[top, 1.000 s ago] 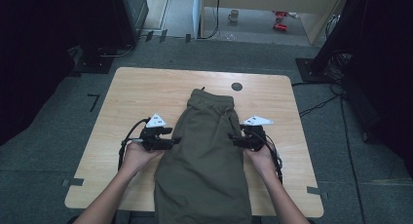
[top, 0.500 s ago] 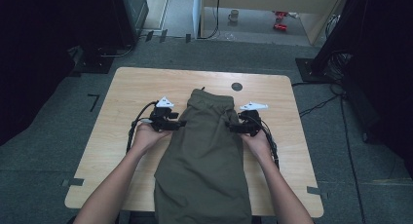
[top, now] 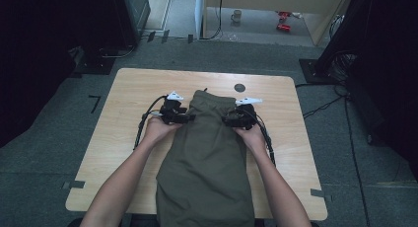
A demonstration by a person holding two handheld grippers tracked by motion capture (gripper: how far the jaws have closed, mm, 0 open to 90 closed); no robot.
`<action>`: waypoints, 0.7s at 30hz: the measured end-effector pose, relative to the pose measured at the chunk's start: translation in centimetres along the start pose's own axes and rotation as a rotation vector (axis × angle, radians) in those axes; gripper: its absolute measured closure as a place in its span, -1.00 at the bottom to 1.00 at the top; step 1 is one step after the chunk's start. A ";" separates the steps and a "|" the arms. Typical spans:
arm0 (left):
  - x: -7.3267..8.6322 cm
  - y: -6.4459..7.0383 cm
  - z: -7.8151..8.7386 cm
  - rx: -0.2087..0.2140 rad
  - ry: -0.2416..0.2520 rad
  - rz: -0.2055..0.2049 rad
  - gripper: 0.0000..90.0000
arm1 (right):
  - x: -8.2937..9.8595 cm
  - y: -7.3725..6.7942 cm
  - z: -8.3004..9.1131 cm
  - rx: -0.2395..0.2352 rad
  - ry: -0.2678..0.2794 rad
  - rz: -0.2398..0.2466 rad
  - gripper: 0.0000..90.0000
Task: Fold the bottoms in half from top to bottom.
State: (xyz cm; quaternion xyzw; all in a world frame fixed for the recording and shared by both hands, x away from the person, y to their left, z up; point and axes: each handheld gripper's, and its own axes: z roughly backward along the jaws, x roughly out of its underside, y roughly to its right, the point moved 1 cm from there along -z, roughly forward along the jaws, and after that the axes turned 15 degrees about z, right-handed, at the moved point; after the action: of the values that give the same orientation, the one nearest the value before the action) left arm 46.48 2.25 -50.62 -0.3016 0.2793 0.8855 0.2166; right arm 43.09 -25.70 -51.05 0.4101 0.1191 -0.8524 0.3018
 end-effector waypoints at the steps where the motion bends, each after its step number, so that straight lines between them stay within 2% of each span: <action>1: -0.1 0.0 -0.2 0.009 0.000 0.009 0.00 | 0.2 0.1 -0.1 0.004 -0.004 -0.009 -0.52; 3: -0.1 0.1 -0.5 0.016 0.011 0.019 0.00 | 0.5 0.4 -0.3 0.001 -0.013 -0.014 -0.52; 7: 0.2 0.0 -1.1 -0.016 -0.018 -0.003 0.01 | 1.1 1.1 -0.6 0.018 -0.039 -0.013 -0.51; 9: 0.4 -0.1 -1.3 -0.010 -0.016 0.003 0.03 | 1.3 1.4 -0.8 0.020 -0.043 -0.014 -0.48; 13: 0.4 0.0 -1.3 -0.014 -0.014 -0.015 0.07 | 1.3 1.1 -1.2 0.037 -0.027 0.023 -0.34; 16: 0.6 0.2 -1.3 -0.010 -0.014 -0.026 0.22 | 1.0 0.3 -1.6 0.072 -0.031 0.071 -0.24; 18: 0.7 0.3 -1.3 -0.009 -0.019 -0.040 0.38 | 0.9 0.2 -1.7 0.072 -0.026 0.067 -0.18; 21: 1.3 0.6 -1.1 -0.010 0.000 -0.053 0.55 | 1.0 0.1 -1.5 0.067 -0.019 0.066 -0.02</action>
State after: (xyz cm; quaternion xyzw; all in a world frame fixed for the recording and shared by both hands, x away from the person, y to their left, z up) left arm 45.67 1.36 -52.01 -0.3098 0.2669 0.8809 0.2383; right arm 43.61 -25.46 -52.79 0.4155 0.0740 -0.8494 0.3169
